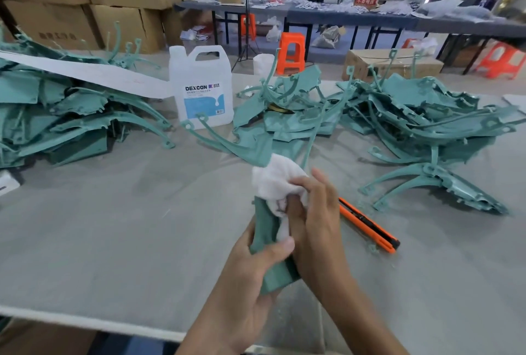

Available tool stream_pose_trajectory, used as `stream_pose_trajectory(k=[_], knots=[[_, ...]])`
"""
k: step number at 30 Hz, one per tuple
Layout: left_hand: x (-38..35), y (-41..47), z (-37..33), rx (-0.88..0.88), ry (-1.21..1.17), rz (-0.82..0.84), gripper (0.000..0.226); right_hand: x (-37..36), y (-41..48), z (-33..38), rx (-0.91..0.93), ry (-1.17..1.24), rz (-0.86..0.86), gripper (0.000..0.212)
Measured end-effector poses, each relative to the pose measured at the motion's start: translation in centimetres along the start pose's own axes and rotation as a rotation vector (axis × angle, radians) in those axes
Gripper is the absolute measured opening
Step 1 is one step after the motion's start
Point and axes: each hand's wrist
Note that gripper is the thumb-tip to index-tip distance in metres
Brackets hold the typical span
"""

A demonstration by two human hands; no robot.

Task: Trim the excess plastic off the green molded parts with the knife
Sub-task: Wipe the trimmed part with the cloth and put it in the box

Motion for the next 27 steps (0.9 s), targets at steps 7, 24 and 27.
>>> stream_pose_trajectory(k=[7,24,27], knots=[[1.5,-1.5,-0.1,-0.035,0.010,-0.045,0.073,2.4,2.5,-4.7,-0.355,0.231,-0.180,0.019],[0.9,-5.1,-1.5,0.081,0.633,0.027,0.078,3.9,9.0,-3.5,-0.020,-0.175,-0.254,0.033],[1.0,-4.6,-1.5,0.042,0.606,-0.029,0.071,4.7,9.7,-3.4,-0.065,-0.052,-0.333,0.039]])
Point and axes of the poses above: each hand's wrist, its own y-axis towards the middle knuckle, its own x-axis out of the back of the hand, z = x × y, and after that the axes turned 4 degrees about x, right-handed
